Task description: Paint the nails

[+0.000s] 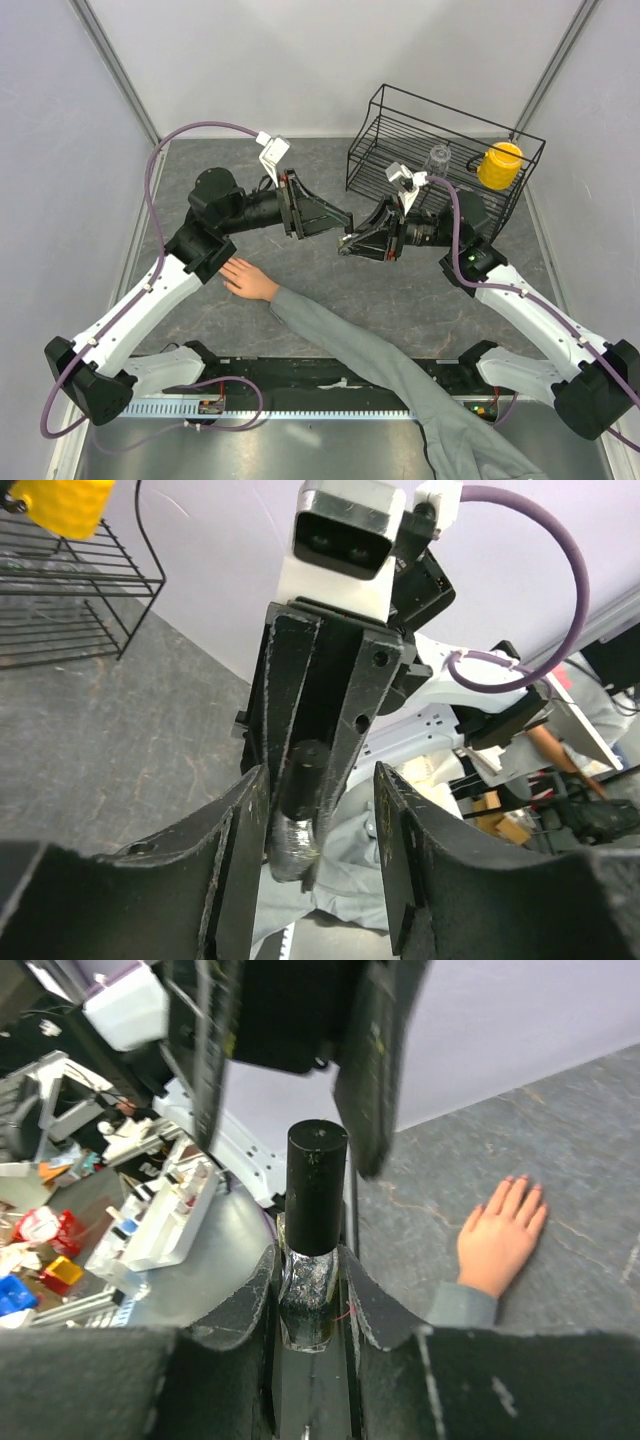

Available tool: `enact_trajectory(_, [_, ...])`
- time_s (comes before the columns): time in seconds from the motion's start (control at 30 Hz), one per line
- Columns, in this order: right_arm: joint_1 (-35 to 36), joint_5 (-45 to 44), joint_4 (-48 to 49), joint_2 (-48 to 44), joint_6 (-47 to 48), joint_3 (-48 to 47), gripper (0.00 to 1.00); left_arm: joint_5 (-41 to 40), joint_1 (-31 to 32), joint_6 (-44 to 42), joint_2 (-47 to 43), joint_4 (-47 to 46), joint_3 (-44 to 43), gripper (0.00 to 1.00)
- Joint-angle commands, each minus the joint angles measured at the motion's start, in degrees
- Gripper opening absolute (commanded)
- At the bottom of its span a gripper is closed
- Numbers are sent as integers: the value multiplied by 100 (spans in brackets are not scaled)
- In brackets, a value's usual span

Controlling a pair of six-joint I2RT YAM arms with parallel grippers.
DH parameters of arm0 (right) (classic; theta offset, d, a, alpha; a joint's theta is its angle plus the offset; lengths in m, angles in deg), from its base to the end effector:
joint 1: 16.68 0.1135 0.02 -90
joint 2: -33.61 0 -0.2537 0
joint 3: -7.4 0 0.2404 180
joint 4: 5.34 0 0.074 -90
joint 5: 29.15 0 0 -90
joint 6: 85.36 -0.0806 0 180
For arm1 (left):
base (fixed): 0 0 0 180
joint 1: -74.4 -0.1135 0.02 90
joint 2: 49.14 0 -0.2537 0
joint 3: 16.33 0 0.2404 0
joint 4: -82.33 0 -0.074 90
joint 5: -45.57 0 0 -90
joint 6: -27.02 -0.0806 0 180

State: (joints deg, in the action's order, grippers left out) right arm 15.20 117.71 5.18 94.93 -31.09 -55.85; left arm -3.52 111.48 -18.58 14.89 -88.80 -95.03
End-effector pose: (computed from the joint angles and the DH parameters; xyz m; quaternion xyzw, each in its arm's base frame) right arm 0.1799 0.1913 0.3696 -0.3525 0.5629 0.6292 0.4038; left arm 0.1881 -0.2083 0.4161 0.2187 0.6434 -0.6312 0.3738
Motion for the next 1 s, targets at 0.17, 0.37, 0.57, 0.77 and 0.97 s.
enact_trajectory(0.17, [29, -140, -687, 47, 795, -447, 0, -92, -8, -643, -14, 962, -589, 48])
enact_trajectory(0.37, [64, -149, -695, 108, 804, -482, 0, -100, 10, -740, 127, 1139, -738, 45])
enact_trajectory(0.57, [99, -140, -748, 135, 857, -526, 0, -179, 19, -819, 242, 1331, -887, 45])
enact_trajectory(0.77, [134, -184, -906, 161, 988, -578, 0, -346, 19, -960, 224, 1586, -967, 42])
enact_trajectory(0.97, [196, -245, -976, 196, 1059, -613, 0, -408, 27, -1118, 259, 1824, -1090, 33])
